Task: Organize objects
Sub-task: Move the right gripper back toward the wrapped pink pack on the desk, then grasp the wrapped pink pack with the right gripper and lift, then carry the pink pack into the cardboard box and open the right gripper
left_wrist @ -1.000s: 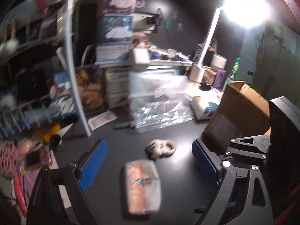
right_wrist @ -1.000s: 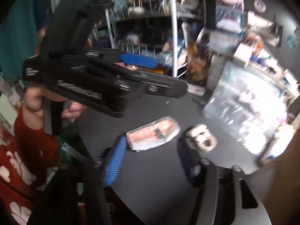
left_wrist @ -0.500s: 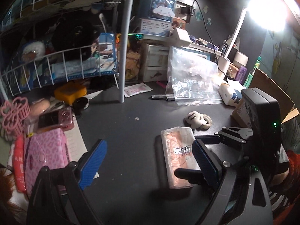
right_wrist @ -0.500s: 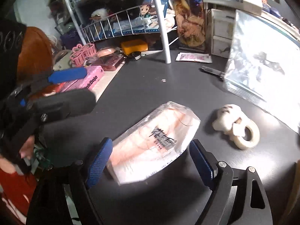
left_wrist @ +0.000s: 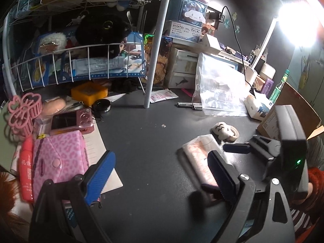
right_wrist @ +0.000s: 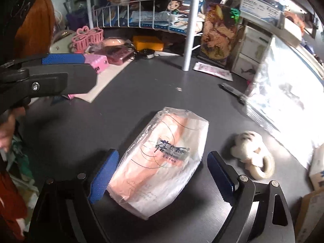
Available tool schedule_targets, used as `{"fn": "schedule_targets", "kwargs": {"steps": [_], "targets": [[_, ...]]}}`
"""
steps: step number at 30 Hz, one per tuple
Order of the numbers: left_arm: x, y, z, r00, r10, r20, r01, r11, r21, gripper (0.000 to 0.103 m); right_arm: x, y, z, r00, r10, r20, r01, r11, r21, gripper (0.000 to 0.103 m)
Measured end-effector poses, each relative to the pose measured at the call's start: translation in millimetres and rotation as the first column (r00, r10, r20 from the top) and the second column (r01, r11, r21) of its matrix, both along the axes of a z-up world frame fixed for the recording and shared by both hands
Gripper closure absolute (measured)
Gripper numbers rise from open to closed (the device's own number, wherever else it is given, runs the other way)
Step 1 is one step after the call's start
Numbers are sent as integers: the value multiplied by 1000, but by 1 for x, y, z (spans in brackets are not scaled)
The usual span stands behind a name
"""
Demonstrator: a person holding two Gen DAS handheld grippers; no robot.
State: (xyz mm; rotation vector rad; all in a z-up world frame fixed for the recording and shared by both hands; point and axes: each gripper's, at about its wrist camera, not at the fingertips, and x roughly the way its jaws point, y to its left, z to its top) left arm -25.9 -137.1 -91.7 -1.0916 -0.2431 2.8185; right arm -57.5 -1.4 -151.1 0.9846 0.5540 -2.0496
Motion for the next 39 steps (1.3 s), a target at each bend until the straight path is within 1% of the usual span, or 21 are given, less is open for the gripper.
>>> {"fn": "schedule_targets", "kwargs": {"steps": [3, 5, 8, 9, 10, 12, 15, 16, 19, 22, 25, 26, 29, 32, 33, 34, 36, 39], "targets": [[-1, 1, 0, 1000, 0, 0, 0, 1000, 7, 12, 2, 12, 3, 1000, -2, 10, 2, 1000, 10, 15], [-3, 4, 0, 1000, -5, 0, 5, 1000, 8, 12, 4, 18, 3, 999, 9, 33, -9, 1000, -1, 16], [-5, 11, 0, 1000, -24, 3, 24, 1000, 7, 12, 6, 23, -2, 998, 7, 56, -7, 1000, 0, 39], [-5, 12, 1, 1000, -28, 5, 28, 1000, 5, 12, 7, 25, -1, 999, 4, 34, -4, 1000, -5, 43], [-6, 14, 1, 1000, -31, 6, 31, 1000, 2, 12, 7, 27, -1, 999, 4, 34, -4, 1000, -7, 46], [-7, 18, 1, 999, -37, 11, 37, 999, 2, 12, 5, 31, 0, 999, 3, 45, -1, 1000, -25, 62], [-9, 27, 2, 998, -60, 20, 60, 998, 9, 12, 8, 36, 5, 1000, 14, 23, -13, 999, -35, 77], [-10, 30, 2, 997, -71, 22, 71, 997, 12, 12, 9, 37, 7, 1000, 22, 16, -22, 999, -34, 77], [-14, 42, 5, 994, -111, 22, 110, 993, 30, 12, 11, 43, 18, 998, 52, 39, -49, 997, -66, 77], [-18, 56, 14, 987, -160, 8, 159, 985, 62, 12, 17, 52, 36, 995, 93, 46, -87, 989, -119, 77], [-23, 70, 26, 977, -215, -15, 215, 969, 119, 12, 23, 65, 60, 989, 135, 67, -120, 974, -194, 77], [-24, 75, 30, 974, -226, -21, 227, 965, 130, 12, 26, 71, 69, 988, 144, 61, -128, 968, -214, 77], [-28, 91, 48, 958, -279, -64, 287, 940, 187, 14, 33, 85, 92, 988, 151, 26, -140, 957, -252, 78], [-33, 106, 68, 942, -321, -100, 336, 914, 228, 26, 37, 98, 111, 990, 142, 2, -136, 952, -274, 78], [-37, 112, 75, 933, -344, -111, 361, 901, 239, 31, 38, 105, 120, 991, 134, -11, -132, 950, -282, 78], [-39, 118, 81, 925, -361, -117, 379, 893, 245, 33, 38, 111, 125, 991, 129, -20, -129, 949, -286, 78], [-46, 134, 96, 909, -396, -133, 417, 874, 248, 44, 38, 122, 138, 993, 111, -47, -120, 950, -290, 78], [-56, 157, 117, 888, -436, -145, 459, 858, 232, 51, 35, 143, 158, 995, 69, -77, -88, 951, -295, 78]]}}
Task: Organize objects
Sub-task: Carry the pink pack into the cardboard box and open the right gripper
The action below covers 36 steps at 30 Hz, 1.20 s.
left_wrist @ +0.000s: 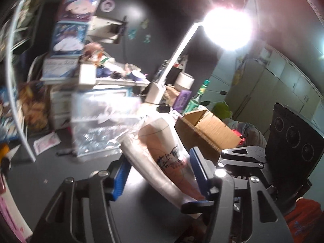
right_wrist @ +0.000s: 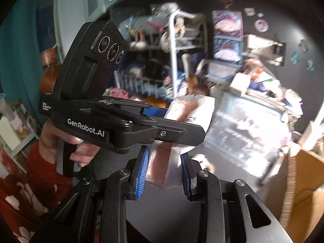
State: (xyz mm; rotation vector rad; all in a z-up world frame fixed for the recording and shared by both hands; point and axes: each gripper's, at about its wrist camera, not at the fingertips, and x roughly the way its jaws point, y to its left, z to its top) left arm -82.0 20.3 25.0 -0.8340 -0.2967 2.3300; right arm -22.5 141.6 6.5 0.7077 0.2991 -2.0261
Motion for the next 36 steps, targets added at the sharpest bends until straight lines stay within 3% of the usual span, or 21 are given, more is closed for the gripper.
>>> {"fn": "schedule_targets", "kwargs": {"steps": [9, 18, 22, 23, 24, 26, 27, 36], "targets": [[-43, 93, 35, 989, -146, 3, 146, 987, -64, 54, -25, 80, 33, 988, -155, -2, 155, 987, -32, 78], [-75, 169, 24, 967, -234, 101, 246, 960, -134, 54, -52, 151, 28, 958, -268, 106, 271, 962, -15, 78], [-78, 182, 15, 963, -238, 130, 259, 948, -185, 51, -60, 164, 19, 949, -280, 147, 282, 959, 12, 77], [-78, 184, 14, 963, -236, 132, 258, 946, -196, 43, -62, 165, 16, 946, -285, 152, 285, 958, 22, 75], [-78, 185, 14, 964, -232, 127, 254, 945, -207, 32, -63, 166, 14, 944, -291, 157, 289, 957, 33, 66], [-75, 184, 16, 969, -225, 103, 243, 943, -228, 25, -69, 167, 9, 937, -313, 155, 308, 950, 56, 52], [-72, 183, 17, 969, -232, 87, 246, 941, -233, 23, -70, 168, 7, 933, -329, 144, 322, 944, 71, 51], [-56, 143, 35, 985, -171, 2, 167, 961, -221, 20, -73, 164, 11, 932, -347, 105, 338, 937, 91, 51]]}}
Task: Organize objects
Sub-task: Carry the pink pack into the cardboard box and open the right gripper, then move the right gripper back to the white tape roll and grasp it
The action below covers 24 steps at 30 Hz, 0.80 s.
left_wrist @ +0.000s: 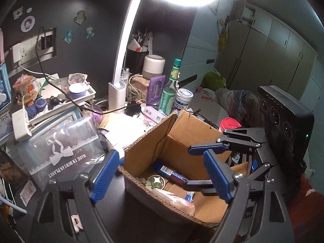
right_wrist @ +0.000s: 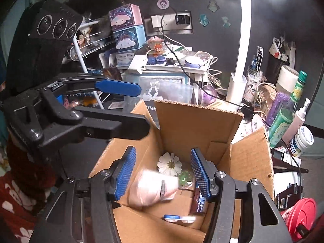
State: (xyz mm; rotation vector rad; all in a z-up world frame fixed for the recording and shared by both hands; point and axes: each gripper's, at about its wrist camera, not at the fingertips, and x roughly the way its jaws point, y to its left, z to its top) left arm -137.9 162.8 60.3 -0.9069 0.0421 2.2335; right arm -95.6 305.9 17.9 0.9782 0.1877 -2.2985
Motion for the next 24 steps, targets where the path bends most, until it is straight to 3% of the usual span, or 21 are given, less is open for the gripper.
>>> {"fn": "schedule_targets", "kwargs": {"steps": [7, 14, 20, 24], "targets": [[21, -63, 7, 989, 125, -74, -125, 992, 9, 19, 11, -33, 21, 997, 44, -66, -46, 999, -24, 50], [48, -135, -9, 952, 281, -122, -282, 959, 7, 15, 32, -98, 30, 977, 189, -96, -196, 978, -73, 51], [63, -185, -47, 914, 390, -111, -393, 920, -7, 15, 51, -166, -2, 942, 334, -35, -336, 940, -66, 51], [69, -203, -75, 900, 426, -90, -430, 902, -31, 15, 45, -198, -45, 937, 346, 41, -345, 938, -30, 51]]}}
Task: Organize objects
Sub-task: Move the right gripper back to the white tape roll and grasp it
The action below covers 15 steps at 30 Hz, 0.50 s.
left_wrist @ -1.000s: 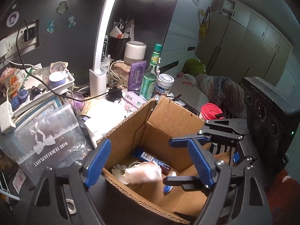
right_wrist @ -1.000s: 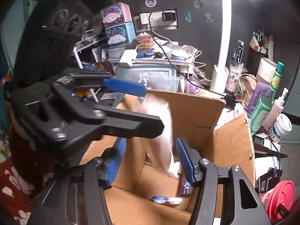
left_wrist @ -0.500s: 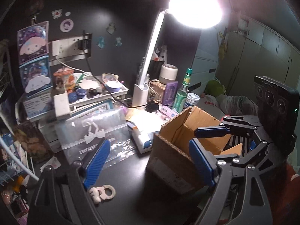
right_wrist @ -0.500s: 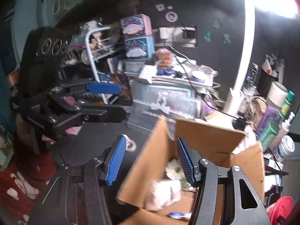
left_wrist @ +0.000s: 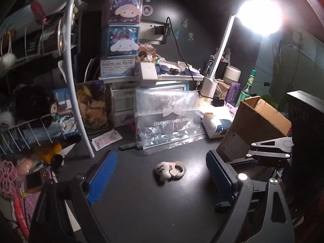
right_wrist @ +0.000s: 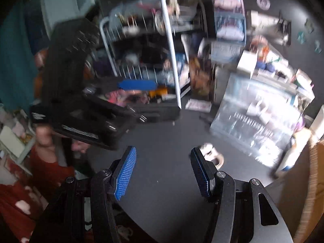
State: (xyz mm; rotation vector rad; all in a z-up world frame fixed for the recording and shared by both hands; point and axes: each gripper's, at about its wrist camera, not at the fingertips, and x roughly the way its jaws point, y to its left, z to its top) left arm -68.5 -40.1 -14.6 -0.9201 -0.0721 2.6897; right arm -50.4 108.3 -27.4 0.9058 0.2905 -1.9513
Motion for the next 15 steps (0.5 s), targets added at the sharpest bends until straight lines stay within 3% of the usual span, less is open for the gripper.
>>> {"fn": "schedule_targets", "kwargs": {"steps": [9, 15], "targets": [[-1, -15, -41, 997, 19, 72, -20, 1000, 22, 15, -46, -15, -89, 989, -145, 6, 142, 979, 149, 51], [-4, -15, -51, 995, 19, 101, -22, 999, 26, 15, -80, -19, -113, 976, -217, -27, 218, 956, 195, 51]]}}
